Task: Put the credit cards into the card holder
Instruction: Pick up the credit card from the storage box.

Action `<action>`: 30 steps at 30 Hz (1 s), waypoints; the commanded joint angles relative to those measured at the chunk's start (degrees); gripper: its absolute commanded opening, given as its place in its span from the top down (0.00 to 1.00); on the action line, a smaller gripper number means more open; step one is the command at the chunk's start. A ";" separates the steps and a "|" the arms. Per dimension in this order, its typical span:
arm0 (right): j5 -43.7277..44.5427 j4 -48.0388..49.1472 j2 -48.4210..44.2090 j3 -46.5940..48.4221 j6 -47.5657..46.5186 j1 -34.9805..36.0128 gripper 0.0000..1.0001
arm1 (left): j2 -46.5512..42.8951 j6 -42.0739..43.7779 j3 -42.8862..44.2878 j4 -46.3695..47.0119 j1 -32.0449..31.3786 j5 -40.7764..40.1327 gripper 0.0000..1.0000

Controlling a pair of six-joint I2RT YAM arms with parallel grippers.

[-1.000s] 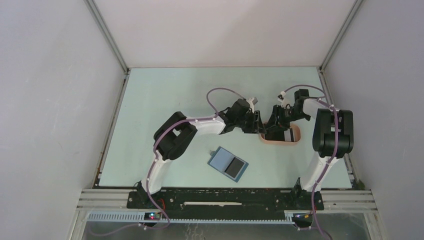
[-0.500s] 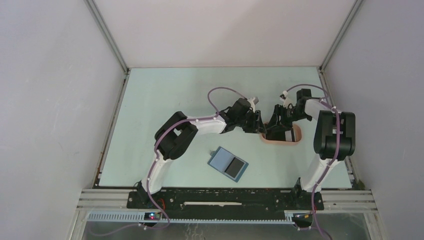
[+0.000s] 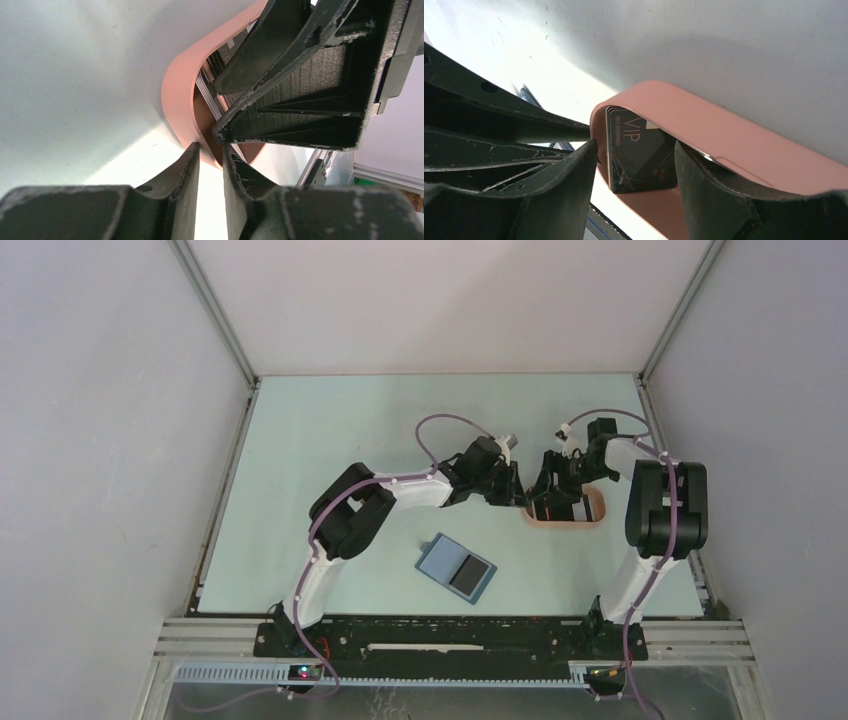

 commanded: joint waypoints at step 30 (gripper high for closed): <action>-13.34 -4.64 6.54 1.83 -1.34 -9.15 0.52 | -3.85 -0.07 -2.80 6.77 0.59 0.91 0.71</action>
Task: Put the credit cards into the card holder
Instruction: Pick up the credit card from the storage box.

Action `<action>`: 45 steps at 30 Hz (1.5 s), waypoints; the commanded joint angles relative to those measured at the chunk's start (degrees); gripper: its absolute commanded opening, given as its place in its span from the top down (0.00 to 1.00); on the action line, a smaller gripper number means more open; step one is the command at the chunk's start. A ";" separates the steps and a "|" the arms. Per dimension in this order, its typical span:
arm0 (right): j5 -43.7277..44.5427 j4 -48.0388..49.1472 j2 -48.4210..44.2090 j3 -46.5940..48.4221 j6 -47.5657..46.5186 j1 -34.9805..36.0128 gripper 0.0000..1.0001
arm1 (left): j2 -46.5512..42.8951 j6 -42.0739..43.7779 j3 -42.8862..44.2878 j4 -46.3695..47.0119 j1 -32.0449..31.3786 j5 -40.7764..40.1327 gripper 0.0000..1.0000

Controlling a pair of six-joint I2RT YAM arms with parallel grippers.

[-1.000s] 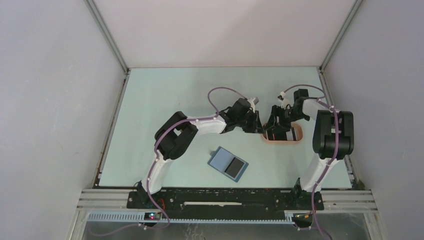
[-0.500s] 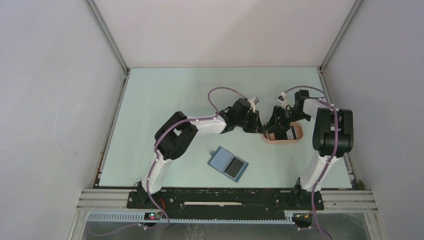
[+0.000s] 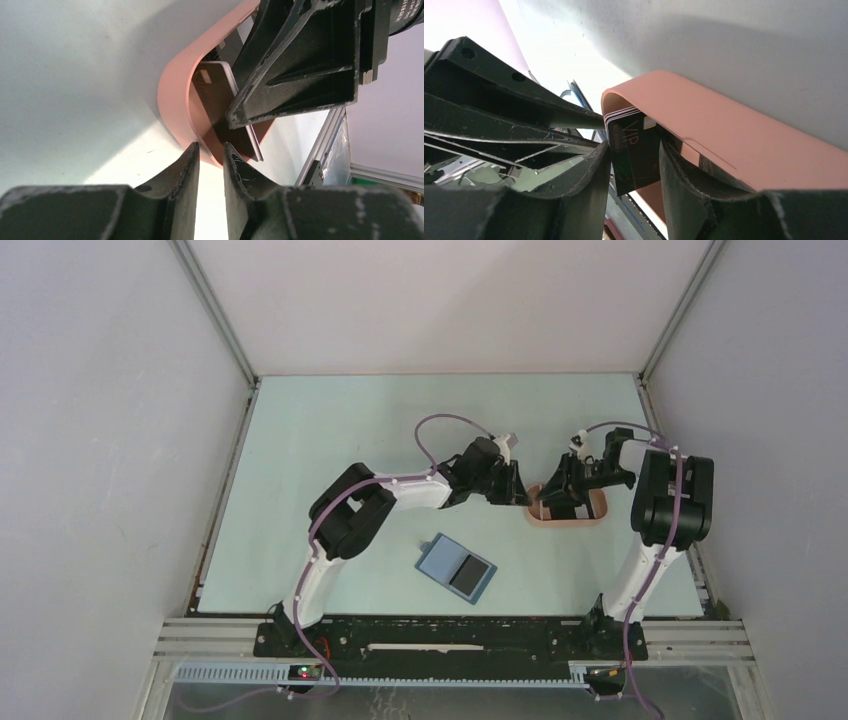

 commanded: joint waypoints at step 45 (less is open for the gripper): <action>-2.60 -5.80 0.41 1.77 -6.24 -8.42 0.65 | -10.94 2.18 -8.78 4.66 1.59 -0.01 0.71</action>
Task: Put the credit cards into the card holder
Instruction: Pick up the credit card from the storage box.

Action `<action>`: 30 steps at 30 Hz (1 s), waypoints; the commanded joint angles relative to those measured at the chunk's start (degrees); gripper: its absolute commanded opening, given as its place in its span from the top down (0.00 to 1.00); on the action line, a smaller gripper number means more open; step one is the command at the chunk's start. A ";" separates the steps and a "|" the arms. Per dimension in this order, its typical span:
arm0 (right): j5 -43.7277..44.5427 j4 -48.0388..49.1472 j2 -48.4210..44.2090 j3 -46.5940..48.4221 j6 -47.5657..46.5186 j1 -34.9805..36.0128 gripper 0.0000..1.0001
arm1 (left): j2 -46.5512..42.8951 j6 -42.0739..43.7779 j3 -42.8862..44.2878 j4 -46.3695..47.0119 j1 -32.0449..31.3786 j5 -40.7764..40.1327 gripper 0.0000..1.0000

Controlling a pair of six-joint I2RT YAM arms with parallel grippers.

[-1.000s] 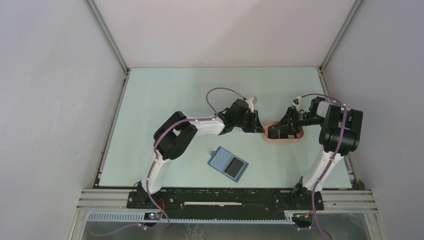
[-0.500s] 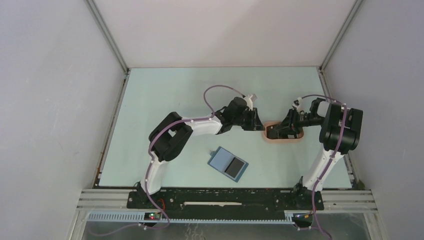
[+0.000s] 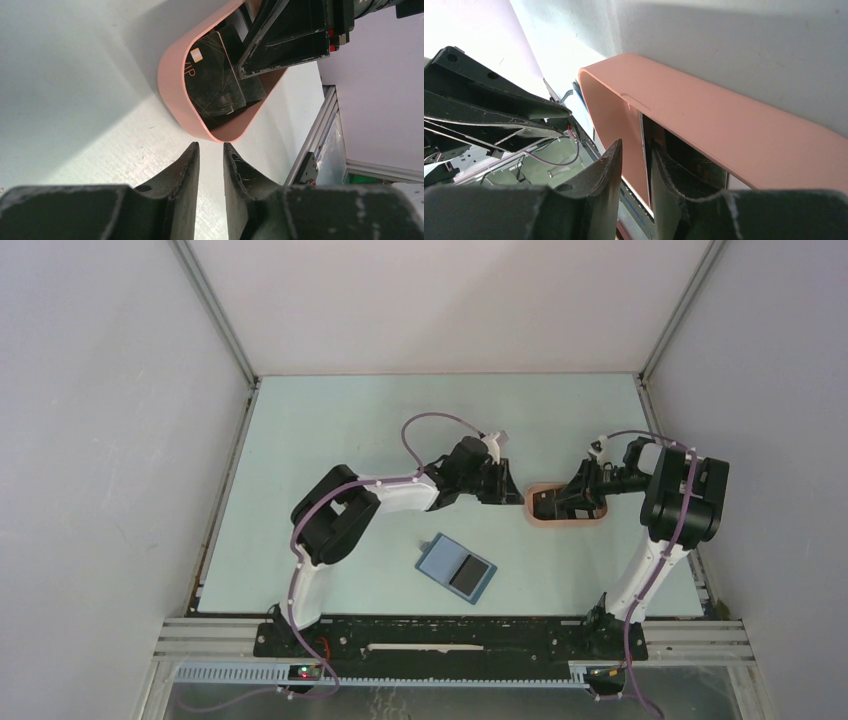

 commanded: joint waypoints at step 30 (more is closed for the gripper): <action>7.44 0.41 -23.40 -1.46 -5.78 -3.86 1.00 | -32.79 13.85 -18.08 -0.75 0.18 -12.85 0.70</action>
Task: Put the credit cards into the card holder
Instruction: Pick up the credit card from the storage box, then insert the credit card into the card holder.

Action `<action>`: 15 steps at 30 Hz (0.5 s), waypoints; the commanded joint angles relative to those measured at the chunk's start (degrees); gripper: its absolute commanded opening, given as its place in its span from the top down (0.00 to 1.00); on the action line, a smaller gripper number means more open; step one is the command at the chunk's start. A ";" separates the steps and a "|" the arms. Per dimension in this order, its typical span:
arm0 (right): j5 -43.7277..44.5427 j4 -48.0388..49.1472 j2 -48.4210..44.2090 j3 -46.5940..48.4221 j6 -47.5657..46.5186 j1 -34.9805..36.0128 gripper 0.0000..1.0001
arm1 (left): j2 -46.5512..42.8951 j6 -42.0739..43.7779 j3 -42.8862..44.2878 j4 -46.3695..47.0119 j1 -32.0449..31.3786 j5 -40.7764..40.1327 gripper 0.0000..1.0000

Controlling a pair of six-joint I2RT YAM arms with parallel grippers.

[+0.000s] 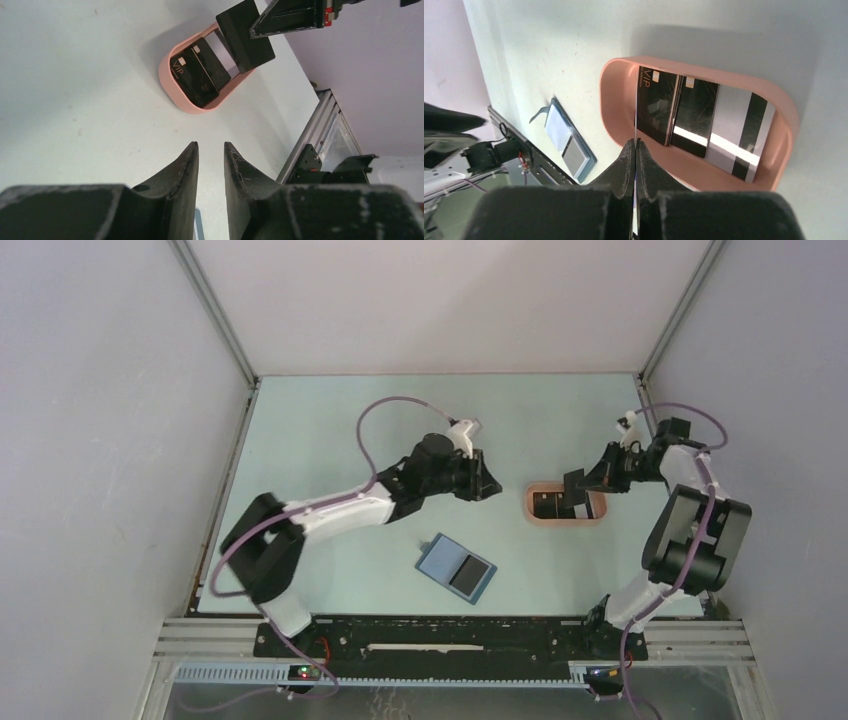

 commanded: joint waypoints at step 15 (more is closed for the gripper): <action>-26.50 -8.75 -31.81 -7.07 -21.96 10.27 1.00 | -58.06 9.43 -36.24 0.09 -0.36 -21.13 0.01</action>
